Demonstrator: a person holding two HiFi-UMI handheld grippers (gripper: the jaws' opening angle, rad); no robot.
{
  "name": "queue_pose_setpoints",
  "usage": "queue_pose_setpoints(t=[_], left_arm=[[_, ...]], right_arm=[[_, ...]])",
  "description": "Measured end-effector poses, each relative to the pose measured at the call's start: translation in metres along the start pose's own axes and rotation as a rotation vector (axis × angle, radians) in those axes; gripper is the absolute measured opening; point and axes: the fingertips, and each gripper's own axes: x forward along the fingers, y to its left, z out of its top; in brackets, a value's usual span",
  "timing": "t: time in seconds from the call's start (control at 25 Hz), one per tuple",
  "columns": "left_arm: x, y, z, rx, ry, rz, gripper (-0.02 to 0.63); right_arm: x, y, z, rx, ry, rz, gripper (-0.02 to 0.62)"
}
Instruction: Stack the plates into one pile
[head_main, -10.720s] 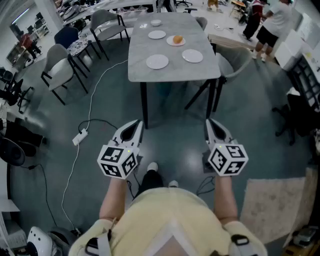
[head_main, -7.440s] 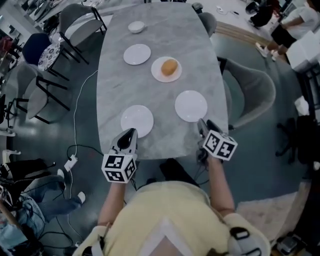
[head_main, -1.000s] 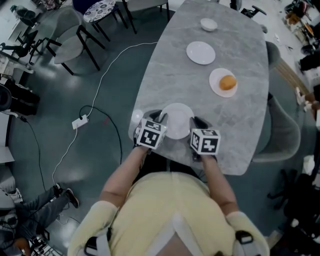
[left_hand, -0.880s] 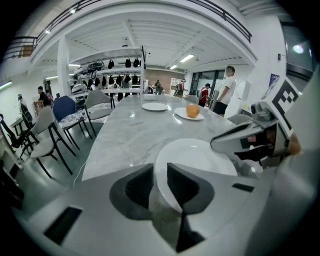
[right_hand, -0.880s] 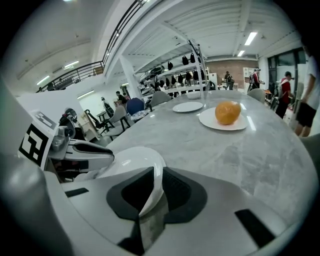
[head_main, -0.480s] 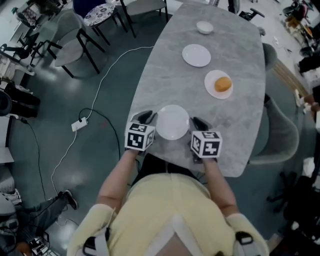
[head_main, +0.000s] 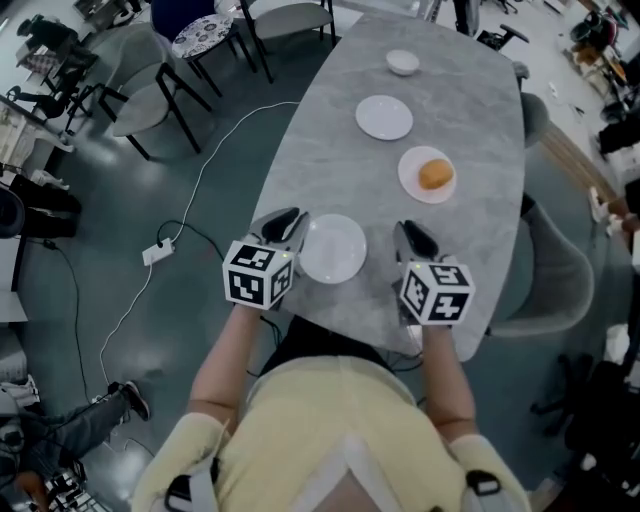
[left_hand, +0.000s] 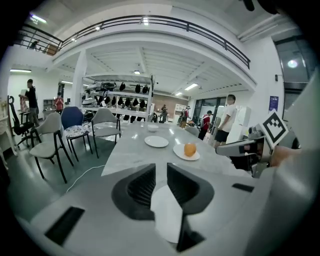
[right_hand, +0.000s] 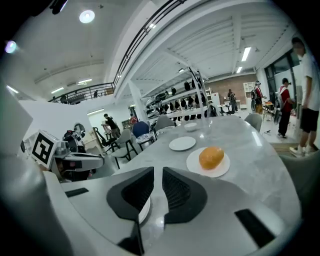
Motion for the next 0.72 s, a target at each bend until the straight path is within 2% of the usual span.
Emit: queue_pose_setpoints(t=[0.12,0.4,0.72], left_arm=[[0.003,0.002,0.017,0.035,0.004,0.001,0.067],[0.027,0.012,0.079,0.126,-0.081,-0.061,0.067],[0.053,0.05,0.131,0.182,-0.117,-0.123,0.069]], right_arm=[[-0.01,-0.004,0.025,-0.013,-0.047,-0.003,0.034],[-0.006,-0.02,0.082,-0.054,-0.124,-0.051,0.056],[0.04,-0.023,0.124,-0.082,-0.124,-0.112,0.094]])
